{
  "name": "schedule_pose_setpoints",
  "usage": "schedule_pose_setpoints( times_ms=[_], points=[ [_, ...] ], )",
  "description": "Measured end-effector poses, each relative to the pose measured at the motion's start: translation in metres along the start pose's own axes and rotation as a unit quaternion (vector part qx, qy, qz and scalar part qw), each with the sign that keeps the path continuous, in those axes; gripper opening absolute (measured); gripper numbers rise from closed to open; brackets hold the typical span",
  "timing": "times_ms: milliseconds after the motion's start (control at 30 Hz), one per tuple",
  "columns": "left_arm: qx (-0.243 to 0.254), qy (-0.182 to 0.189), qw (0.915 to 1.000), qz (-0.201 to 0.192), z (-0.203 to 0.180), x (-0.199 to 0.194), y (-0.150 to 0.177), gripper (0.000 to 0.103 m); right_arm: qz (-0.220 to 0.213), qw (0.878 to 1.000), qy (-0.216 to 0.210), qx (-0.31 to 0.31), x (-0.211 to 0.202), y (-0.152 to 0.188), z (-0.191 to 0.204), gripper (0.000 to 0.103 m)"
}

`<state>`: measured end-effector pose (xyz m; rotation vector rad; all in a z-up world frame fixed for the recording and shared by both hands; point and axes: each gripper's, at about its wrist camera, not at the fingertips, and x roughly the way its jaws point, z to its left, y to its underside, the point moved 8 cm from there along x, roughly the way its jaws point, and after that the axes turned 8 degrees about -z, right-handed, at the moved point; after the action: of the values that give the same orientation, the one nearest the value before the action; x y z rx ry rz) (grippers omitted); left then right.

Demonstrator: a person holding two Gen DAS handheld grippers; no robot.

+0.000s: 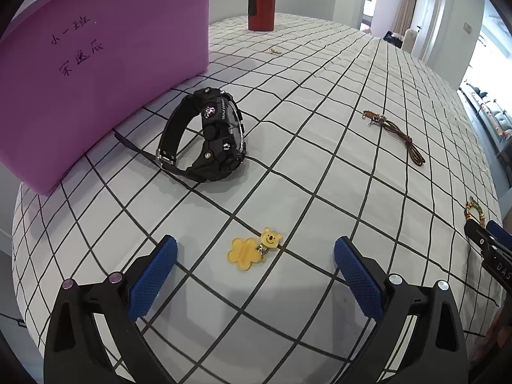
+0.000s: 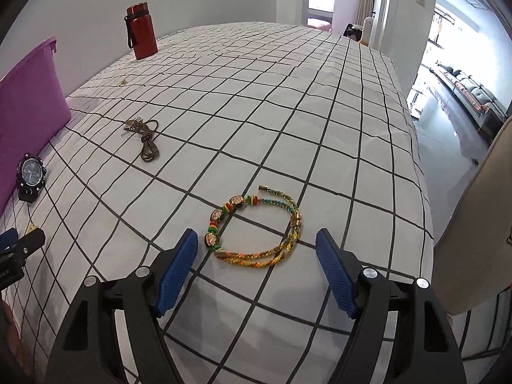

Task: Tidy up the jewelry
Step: 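Move left tool to the yellow flower charm while right tool approaches the braided bracelet, then close left tool on the yellow flower charm while right tool grasps the multicolour braided bracelet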

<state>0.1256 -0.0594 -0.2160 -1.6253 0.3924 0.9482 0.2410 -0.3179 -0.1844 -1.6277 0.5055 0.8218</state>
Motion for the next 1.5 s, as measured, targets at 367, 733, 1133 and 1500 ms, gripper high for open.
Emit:
schedule_pose_setpoints(
  times_ms=[367, 733, 1133, 1500],
  points=[
    [0.004, -0.005, 1.0, -0.005, -0.002, 0.005, 0.0, 0.098, -0.004, 1.0, -0.004, -0.002, 0.004, -0.003, 0.001, 0.072],
    [0.007, -0.002, 0.9998, -0.019, -0.005, 0.003, -0.002, 0.085, -0.009, 1.0, -0.005, -0.009, 0.004, -0.005, 0.006, 0.061],
    [0.028, 0.016, 0.9988, -0.036, -0.017, -0.007, 0.001, 0.055, -0.012, 1.0, -0.008, -0.015, 0.002, -0.003, 0.011, 0.051],
    [0.042, 0.033, 0.998, -0.035, -0.023, -0.012, 0.003, 0.021, -0.016, 0.999, -0.017, -0.026, -0.002, -0.001, 0.021, 0.03]
  ],
)
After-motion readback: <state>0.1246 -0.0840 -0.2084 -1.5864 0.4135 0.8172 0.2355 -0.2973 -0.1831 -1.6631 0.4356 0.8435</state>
